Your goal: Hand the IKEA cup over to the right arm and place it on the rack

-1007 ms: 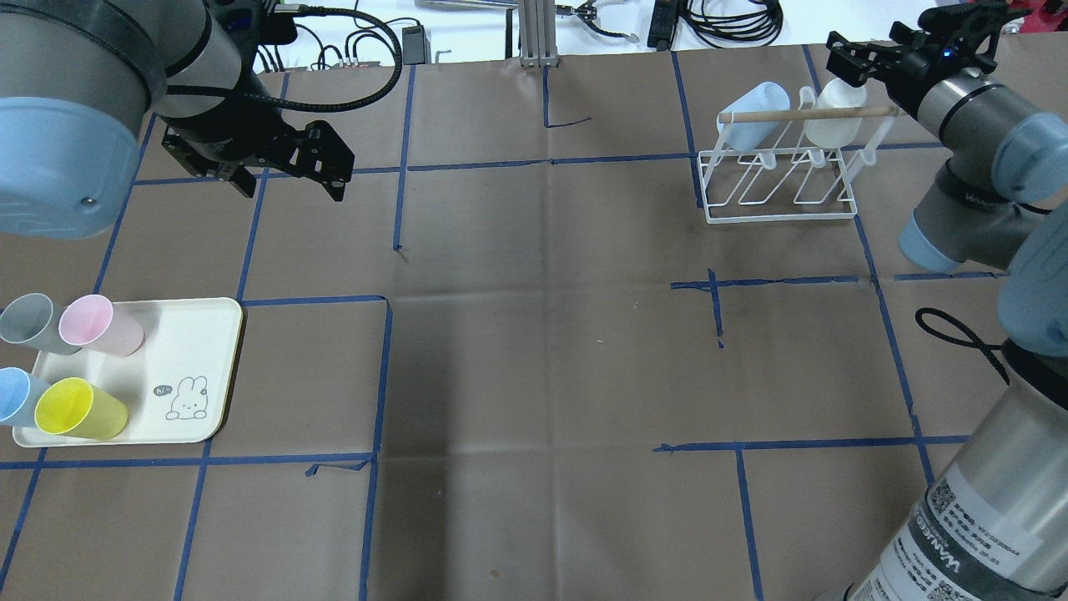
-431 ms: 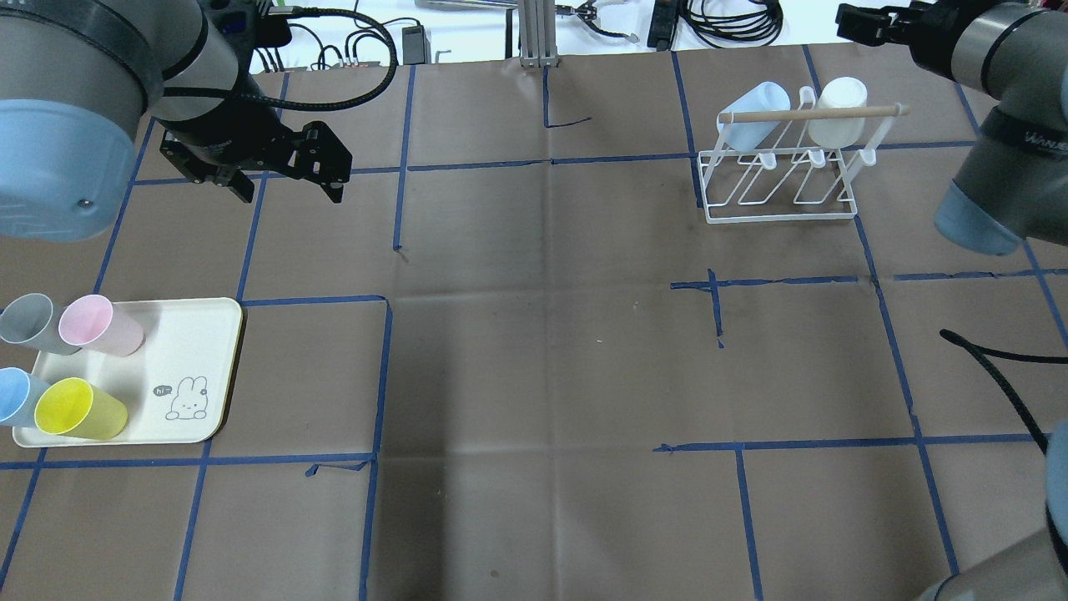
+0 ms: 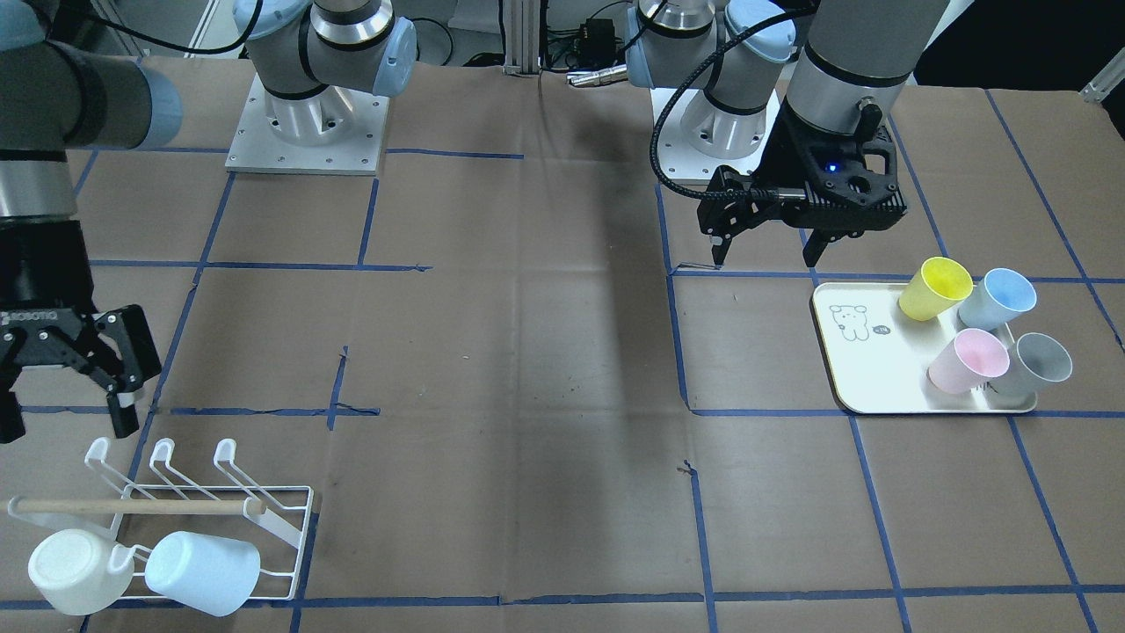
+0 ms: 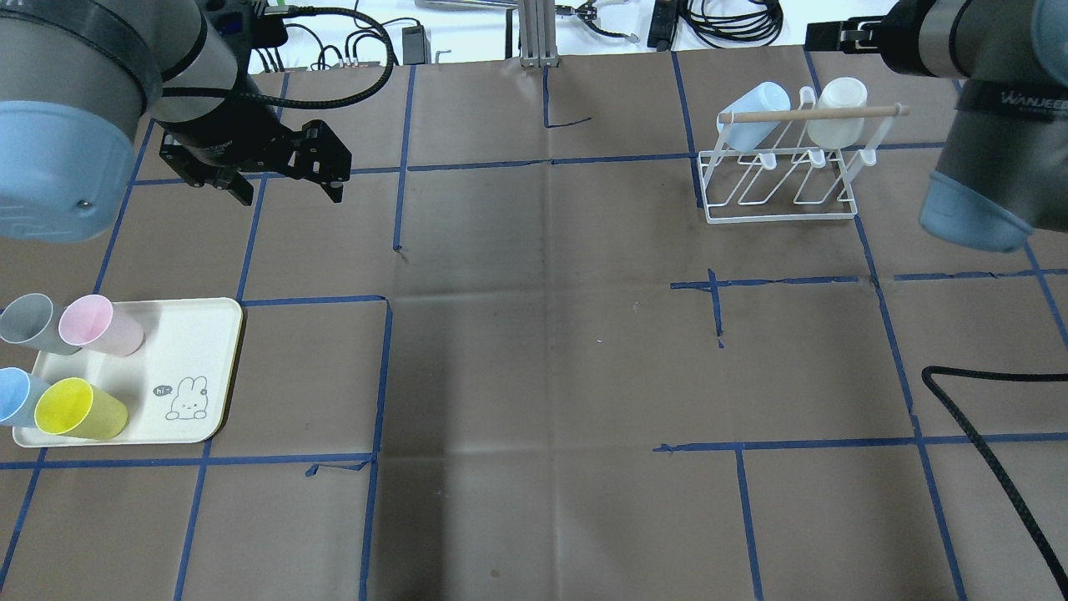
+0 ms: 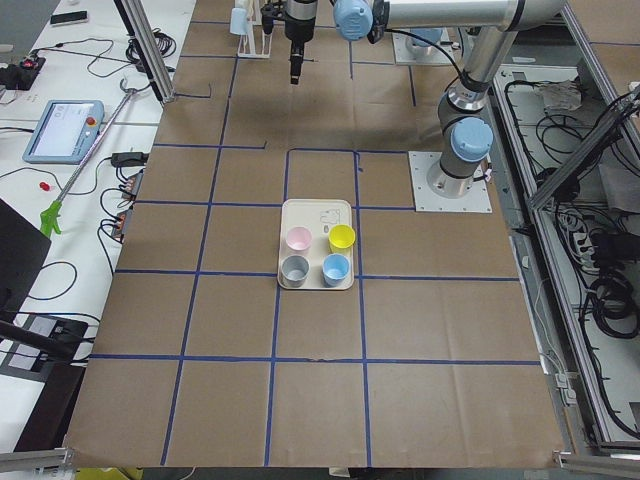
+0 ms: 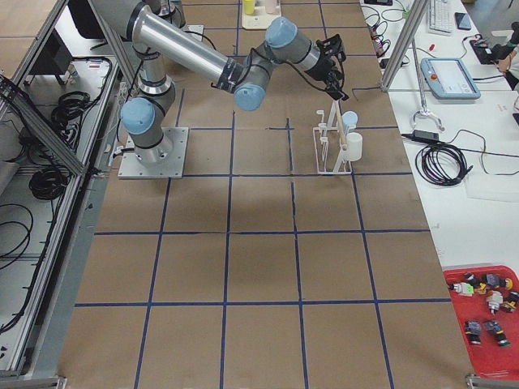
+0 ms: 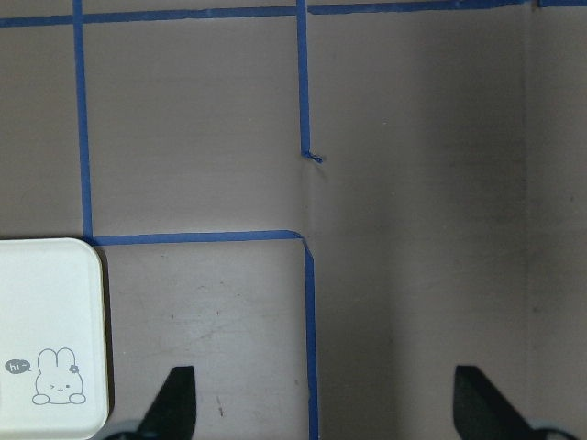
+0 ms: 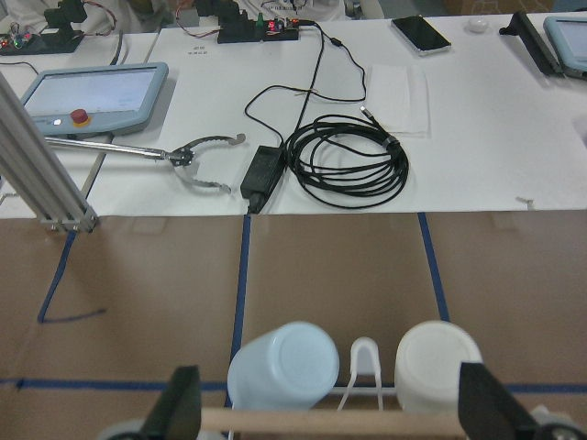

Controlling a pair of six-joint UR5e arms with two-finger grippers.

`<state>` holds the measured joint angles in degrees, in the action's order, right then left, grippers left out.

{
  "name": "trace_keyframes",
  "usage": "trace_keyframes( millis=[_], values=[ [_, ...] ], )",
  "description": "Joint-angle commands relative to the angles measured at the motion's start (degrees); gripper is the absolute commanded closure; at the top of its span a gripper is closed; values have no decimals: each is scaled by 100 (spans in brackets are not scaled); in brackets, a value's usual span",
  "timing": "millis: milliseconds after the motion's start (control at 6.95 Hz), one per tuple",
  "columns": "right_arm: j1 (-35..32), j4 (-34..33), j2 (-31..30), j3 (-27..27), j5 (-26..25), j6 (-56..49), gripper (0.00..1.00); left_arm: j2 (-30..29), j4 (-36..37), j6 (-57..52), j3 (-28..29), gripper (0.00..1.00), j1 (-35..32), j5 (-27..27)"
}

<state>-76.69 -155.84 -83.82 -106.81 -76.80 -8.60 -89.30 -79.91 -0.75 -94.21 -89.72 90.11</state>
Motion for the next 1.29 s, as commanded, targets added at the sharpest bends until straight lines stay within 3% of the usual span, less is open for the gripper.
trace_keyframes(
  millis=[0,575,863,1007,1151],
  values=[
    [-275,2232,-712,11,-125,52,0,0,-103,22,17,1,16,6],
    [-960,5856,-1284,134,-212,17,0,0,-297,136,87,1,16,-2],
    [-1277,6197,-1619,195,-465,42,0,0,-324,136,87,1,16,-2],
    [-1426,6154,-1672,152,-1538,60,0,0,-324,136,87,1,7,-2],
    [-1549,6136,-1725,186,-1583,104,0,0,-324,136,87,1,7,-11]
  ],
)
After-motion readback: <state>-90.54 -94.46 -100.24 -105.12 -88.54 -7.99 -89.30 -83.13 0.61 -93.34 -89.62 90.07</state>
